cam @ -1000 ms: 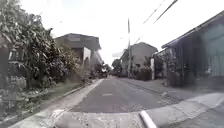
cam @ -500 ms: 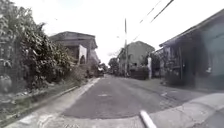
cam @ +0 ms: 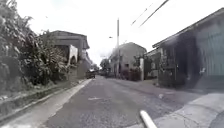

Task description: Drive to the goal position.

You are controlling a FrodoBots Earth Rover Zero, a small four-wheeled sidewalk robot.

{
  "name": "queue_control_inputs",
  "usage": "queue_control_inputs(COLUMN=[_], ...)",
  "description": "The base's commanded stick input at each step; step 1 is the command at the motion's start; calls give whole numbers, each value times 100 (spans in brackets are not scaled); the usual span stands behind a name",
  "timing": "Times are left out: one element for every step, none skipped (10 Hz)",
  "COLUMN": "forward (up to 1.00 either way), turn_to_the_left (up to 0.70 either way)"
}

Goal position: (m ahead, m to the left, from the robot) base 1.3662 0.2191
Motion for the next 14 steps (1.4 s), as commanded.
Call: queue_control_inputs(forward=[50,50,50,50,50,50,50,50,50,50,50,50,50,50], turn_to_the_left=[0,0,0,0,0,0,0,0,0,0,0,0,0,0])
